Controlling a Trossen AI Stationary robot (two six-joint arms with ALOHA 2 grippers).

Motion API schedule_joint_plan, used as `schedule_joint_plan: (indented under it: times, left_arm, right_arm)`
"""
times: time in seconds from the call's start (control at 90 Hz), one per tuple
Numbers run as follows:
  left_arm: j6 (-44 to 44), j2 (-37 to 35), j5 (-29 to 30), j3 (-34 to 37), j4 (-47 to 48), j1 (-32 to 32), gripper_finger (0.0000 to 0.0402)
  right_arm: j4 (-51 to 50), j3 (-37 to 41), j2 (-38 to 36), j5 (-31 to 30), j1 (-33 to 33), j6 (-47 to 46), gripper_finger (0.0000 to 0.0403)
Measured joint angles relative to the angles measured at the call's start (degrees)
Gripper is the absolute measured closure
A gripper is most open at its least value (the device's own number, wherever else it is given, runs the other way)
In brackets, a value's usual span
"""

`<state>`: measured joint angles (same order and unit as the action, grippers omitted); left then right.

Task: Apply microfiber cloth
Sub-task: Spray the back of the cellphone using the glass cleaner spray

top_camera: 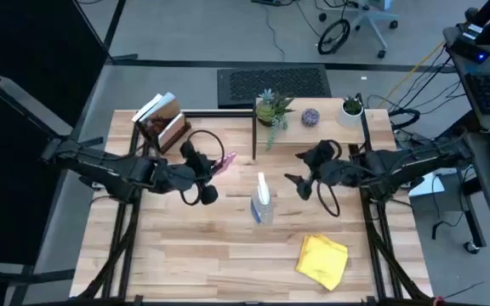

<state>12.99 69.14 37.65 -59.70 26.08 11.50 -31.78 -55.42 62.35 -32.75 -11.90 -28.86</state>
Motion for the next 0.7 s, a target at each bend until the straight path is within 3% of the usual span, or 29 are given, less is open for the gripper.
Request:
schedule_joint_plan:
  times: [0.178, 0.356, 0.611, 0.7]
  left_arm:
    - [0.0, 0.0, -3.2, 1.0, 0.0, -2.1, 0.0382]
    - [0.1, 0.0, -4.7, 1.8, -1.3, -3.6, 0.0382]
    - [0.1, 0.0, -6.9, 2.0, -1.5, -4.5, 0.0382]
    - [0.2, 0.0, -7.5, 2.0, -1.6, -4.5, 0.0382]
  right_arm:
    - [-0.1, 0.0, 0.0, -0.4, 0.2, -0.4, 0.0014]
    - [2.0, -0.6, 0.0, -7.9, 0.2, -0.7, 0.0005]
    - [-2.2, -0.7, -0.1, -7.6, -3.8, -1.3, 0.0003]
    - [-2.6, -0.1, -0.5, -4.0, -5.7, -2.5, 0.0007]
